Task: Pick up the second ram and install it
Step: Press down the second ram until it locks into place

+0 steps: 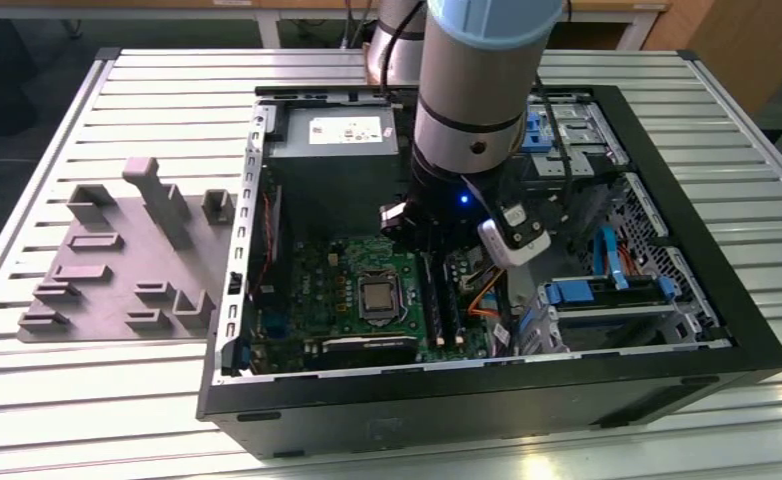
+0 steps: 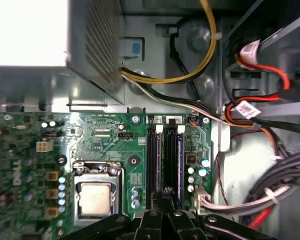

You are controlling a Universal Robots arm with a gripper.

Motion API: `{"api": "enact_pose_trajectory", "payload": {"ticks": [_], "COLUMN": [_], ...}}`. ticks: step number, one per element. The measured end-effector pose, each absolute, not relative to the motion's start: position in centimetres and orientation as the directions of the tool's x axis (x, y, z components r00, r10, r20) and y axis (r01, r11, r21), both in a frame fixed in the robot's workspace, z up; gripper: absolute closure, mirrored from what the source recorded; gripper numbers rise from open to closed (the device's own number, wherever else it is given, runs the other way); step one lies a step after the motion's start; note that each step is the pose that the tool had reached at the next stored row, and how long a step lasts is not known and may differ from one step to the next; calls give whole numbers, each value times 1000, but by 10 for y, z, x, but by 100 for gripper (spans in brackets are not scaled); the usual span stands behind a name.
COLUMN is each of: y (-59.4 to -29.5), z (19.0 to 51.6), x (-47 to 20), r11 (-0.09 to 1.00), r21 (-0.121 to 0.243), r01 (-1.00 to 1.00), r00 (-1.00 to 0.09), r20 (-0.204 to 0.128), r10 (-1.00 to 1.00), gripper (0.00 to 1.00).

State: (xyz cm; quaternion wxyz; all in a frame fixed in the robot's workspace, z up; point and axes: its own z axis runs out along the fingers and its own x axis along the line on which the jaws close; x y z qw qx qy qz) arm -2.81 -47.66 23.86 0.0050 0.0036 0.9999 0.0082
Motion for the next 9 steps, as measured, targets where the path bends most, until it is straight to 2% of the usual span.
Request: {"api": "enact_pose_trajectory", "payload": {"ticks": [9], "y": [-477], "z": [247], "x": [-28], "r11": [1000], "r21": [16], "r01": [7], "r00": [-1000], "r20": [-10], "r10": [7], "gripper": [89]}}
